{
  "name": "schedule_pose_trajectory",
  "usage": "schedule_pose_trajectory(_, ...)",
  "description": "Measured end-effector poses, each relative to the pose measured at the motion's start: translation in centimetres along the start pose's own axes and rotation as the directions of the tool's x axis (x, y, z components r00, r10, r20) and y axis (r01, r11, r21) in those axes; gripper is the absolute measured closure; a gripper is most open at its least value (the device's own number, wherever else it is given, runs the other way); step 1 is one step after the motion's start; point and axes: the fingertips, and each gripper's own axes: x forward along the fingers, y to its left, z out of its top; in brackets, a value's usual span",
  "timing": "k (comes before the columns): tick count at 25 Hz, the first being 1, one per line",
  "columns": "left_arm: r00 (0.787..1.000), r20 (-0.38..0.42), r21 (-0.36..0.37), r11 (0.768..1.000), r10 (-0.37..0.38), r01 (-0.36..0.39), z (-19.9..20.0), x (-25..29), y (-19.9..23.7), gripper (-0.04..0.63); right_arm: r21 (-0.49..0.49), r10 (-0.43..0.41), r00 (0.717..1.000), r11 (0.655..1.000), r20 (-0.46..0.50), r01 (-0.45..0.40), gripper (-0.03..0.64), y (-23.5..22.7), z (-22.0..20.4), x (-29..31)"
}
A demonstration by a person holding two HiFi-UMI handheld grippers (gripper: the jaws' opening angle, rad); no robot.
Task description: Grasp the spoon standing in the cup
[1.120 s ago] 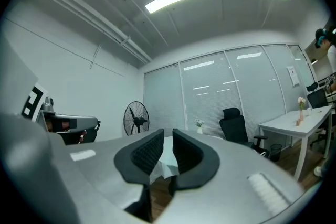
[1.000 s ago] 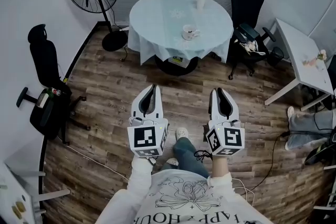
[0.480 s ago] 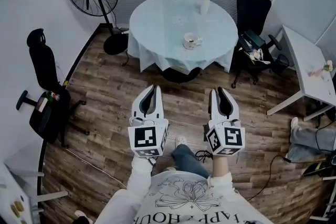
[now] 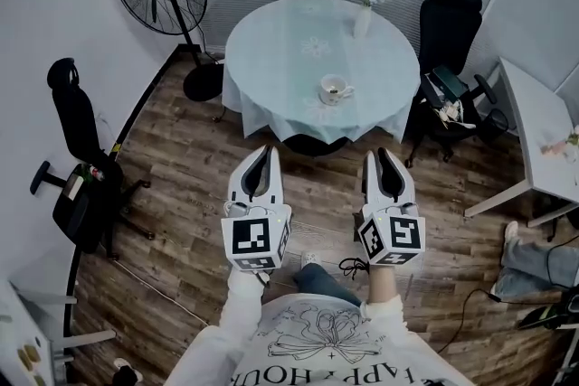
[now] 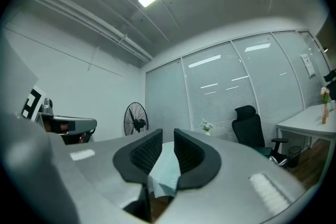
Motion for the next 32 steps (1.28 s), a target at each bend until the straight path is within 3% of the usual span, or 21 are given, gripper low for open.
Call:
schedule_pose_trajectory(16,0.997,0.001,-0.006,0.997,0.08,-0.08,-0.8,10.5,1.6,0.589,0.003,0.085,0.996,0.996,-0.016,-0.085,0.538,-4.2,-1.2,11.3)
schedule_pose_trajectory(32,0.996,-0.056,-0.02,0.997,0.075,-0.076,-3.3,16.0,2.7,0.589,0.018,0.08,0.994,0.997,-0.075,-0.079,0.537,-6.0,-4.1,16.2)
